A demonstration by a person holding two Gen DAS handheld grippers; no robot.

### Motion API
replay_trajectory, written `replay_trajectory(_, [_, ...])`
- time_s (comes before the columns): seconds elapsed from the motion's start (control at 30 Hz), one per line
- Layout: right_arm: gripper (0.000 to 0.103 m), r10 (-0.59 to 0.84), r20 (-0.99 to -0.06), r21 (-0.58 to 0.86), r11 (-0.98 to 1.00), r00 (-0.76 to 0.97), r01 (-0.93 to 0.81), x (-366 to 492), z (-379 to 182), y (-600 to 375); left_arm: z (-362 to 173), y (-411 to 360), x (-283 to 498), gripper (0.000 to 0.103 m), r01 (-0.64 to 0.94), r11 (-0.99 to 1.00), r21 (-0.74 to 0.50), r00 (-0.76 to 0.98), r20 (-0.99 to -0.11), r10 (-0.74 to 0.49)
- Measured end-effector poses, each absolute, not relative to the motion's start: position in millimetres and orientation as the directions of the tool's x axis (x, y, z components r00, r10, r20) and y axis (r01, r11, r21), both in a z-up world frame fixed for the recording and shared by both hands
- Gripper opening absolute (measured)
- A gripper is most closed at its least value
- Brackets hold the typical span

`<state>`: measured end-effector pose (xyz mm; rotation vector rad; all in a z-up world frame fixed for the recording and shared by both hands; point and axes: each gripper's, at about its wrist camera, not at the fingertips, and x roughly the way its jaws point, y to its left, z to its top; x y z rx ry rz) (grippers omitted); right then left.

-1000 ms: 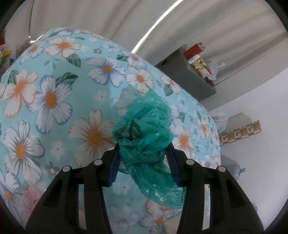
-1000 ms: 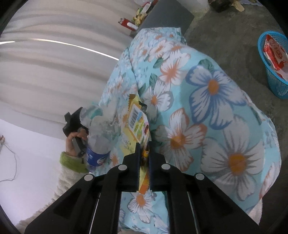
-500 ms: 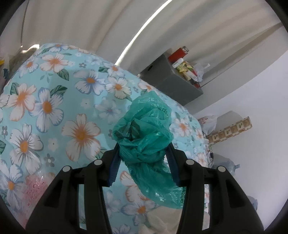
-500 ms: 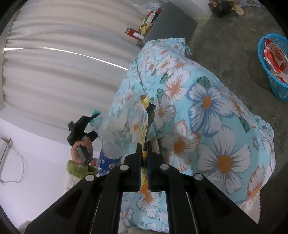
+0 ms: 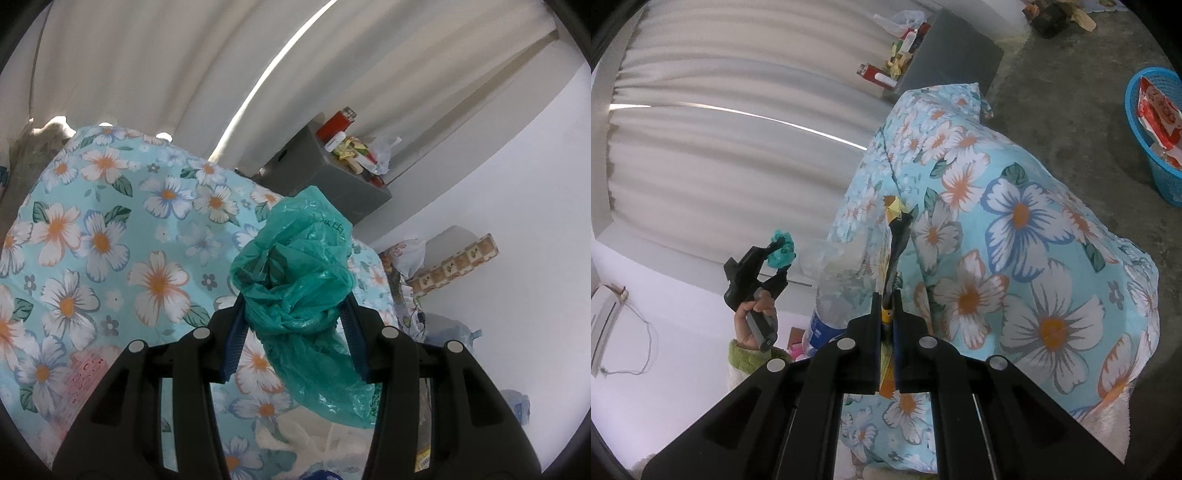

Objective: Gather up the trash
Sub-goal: 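Lift the green bag and yellow packet and carry both toward the wastebasket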

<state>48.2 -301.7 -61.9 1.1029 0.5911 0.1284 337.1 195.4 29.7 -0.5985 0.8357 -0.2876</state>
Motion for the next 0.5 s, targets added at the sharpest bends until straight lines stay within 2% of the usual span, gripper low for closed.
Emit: replay_trajectory(0.5, [0.005,0.394,-0.346,0.882,0.445,0.852,0.153,42.1,-57.7,-302.2,78.9,177.1,278.3,0.044,0.138,0.774,-0.618,0.657,-0.527,-0.539])
